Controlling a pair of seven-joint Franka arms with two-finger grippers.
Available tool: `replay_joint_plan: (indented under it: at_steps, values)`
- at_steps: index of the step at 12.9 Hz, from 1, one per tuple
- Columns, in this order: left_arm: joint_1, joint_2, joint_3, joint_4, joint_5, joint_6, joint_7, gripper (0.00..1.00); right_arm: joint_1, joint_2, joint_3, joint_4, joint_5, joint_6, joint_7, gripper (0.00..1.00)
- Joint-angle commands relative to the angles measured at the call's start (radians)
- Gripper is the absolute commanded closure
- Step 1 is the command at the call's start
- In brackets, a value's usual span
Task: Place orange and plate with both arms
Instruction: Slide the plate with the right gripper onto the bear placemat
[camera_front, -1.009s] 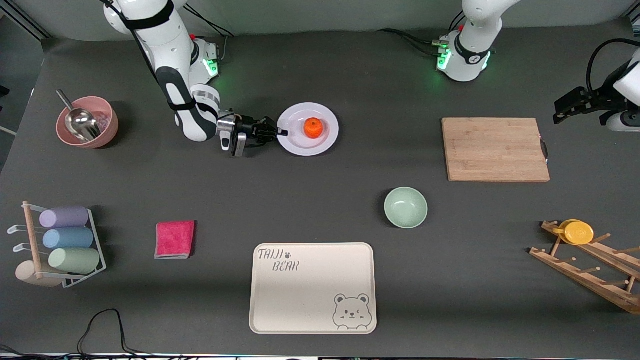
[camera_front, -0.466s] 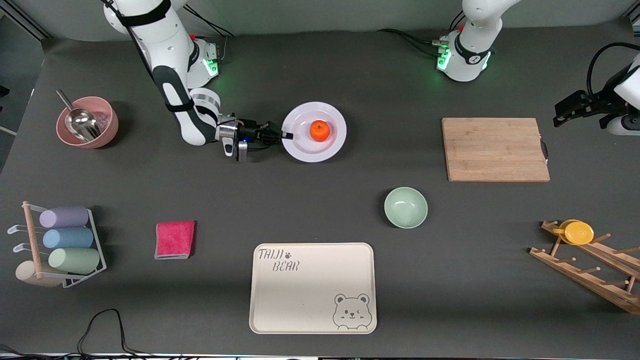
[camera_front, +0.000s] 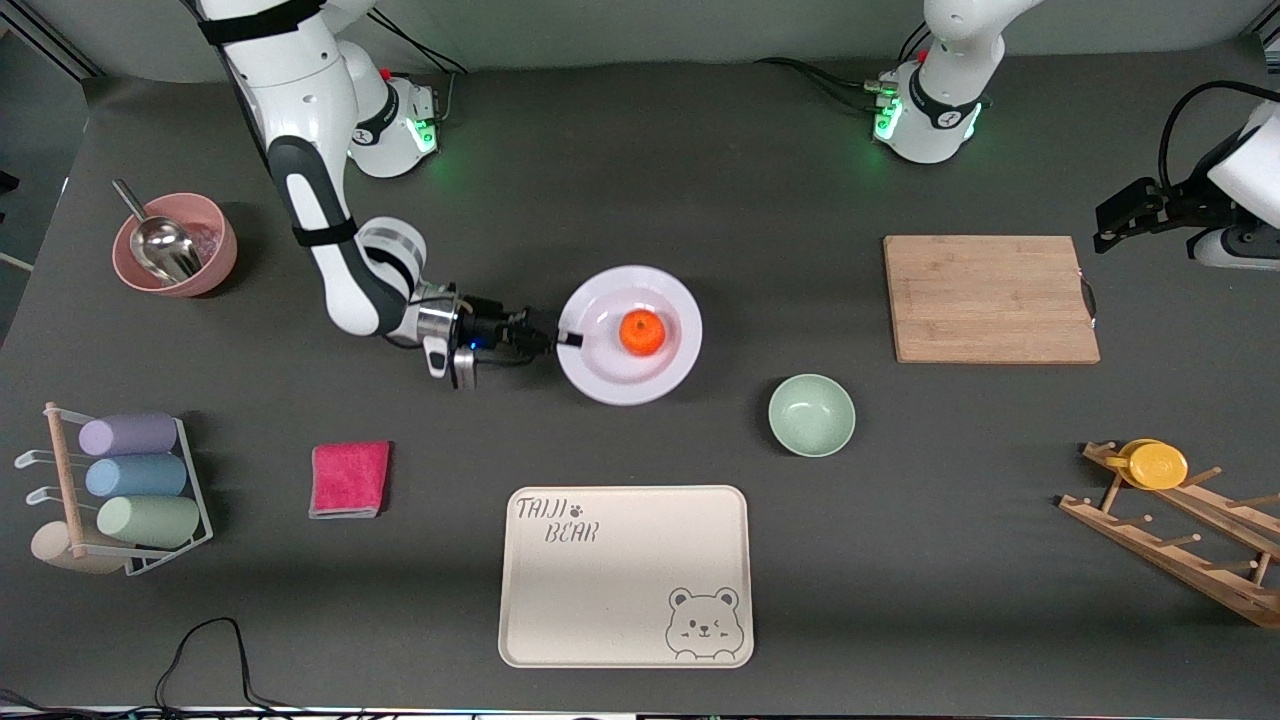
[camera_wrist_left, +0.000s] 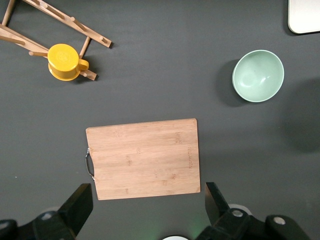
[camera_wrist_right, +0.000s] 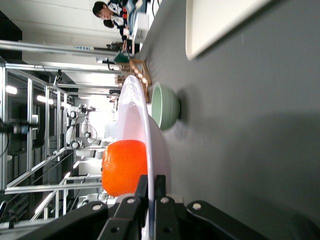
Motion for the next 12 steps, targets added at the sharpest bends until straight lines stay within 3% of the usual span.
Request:
replay_joint_plan:
  at_steps: [1, 2, 5, 7, 8, 12]
  values:
    - [-0.073, -0.002, 0.043, -0.001, -0.005, 0.005, 0.016, 0.0, 0.0, 0.175, -0.059, 0.283, -0.107, -0.008, 0.155, 1.0]
    - [-0.142, 0.009, 0.115, -0.003, 0.0, 0.009, 0.014, 0.0, -0.012, 0.226, -0.076, 0.38, -0.153, -0.008, 0.222, 1.0]
    - [-0.386, 0.031, 0.34, -0.001, 0.044, 0.018, 0.002, 0.0, -0.058, 0.373, -0.076, 0.661, -0.161, -0.008, 0.42, 1.0]
    - [-0.495, 0.041, 0.433, -0.001, 0.08, 0.018, -0.007, 0.0, -0.092, 0.477, -0.076, 0.831, -0.155, -0.005, 0.526, 1.0]
    - [-0.529, 0.041, 0.459, -0.001, 0.087, 0.018, -0.021, 0.0, -0.116, 0.536, -0.076, 0.911, -0.155, -0.004, 0.565, 1.0]
    - [-0.534, 0.066, 0.454, -0.001, 0.111, 0.035, -0.029, 0.0, -0.201, 0.698, -0.081, 1.163, -0.185, 0.056, 0.613, 1.0]
